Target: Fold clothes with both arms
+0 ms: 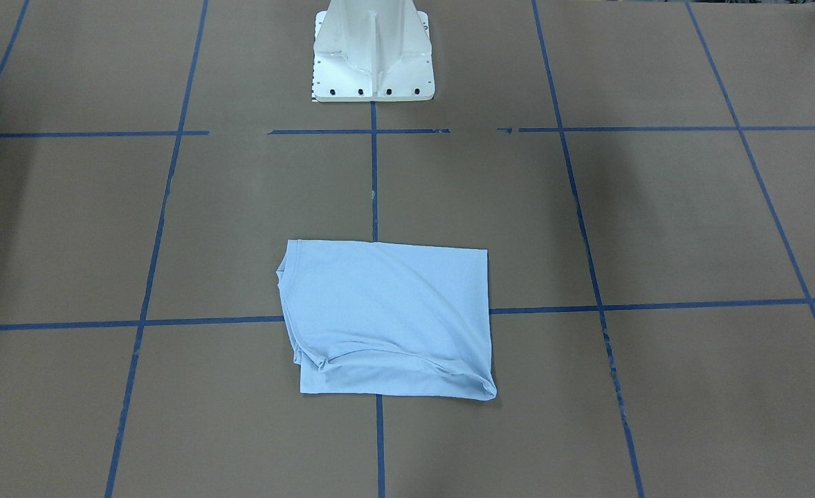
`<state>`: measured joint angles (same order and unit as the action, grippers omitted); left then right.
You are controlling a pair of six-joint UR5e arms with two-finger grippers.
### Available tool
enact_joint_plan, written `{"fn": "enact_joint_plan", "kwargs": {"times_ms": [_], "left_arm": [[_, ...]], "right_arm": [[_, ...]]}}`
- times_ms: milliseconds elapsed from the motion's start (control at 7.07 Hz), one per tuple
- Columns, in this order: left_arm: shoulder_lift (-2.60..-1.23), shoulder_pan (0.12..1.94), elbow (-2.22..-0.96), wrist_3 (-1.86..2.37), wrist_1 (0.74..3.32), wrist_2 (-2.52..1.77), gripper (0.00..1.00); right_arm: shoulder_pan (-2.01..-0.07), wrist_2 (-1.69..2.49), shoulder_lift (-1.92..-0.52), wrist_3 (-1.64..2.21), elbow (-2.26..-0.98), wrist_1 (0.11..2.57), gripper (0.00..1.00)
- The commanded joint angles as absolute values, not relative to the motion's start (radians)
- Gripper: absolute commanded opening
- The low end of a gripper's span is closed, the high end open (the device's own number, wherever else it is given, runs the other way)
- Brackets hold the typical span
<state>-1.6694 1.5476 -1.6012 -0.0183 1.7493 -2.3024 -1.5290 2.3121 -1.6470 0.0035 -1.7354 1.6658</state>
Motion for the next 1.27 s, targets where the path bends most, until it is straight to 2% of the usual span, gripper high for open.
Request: {"fn": "enact_joint_plan", "kwargs": {"times_ms": [0,566,990,1132], "left_arm": [[-1.666,1.545,-1.597,-0.021,1.74,-2.303,1.0],[-1.643,1.543,-1.588,-0.012,1.732,-2.302,1.0],[-1.669,1.54,-1.597,-0.02,1.586,-2.299,1.0],[-1.666,1.536,-1.635,-0.021,1.544,-2.295,1.0]], "right_arm": [[-1.49,2.315,-1.652,0.002,-1.746,1.663,1.0],[-1.471,2.312,-1.663,-0.012,-1.779,1.657,1.0],[-1.471,2.309,-1.663,0.006,-1.776,1.657,1.0],[-1.47,2.312,-1.66,0.011,-1.778,1.657,1.0]]}}
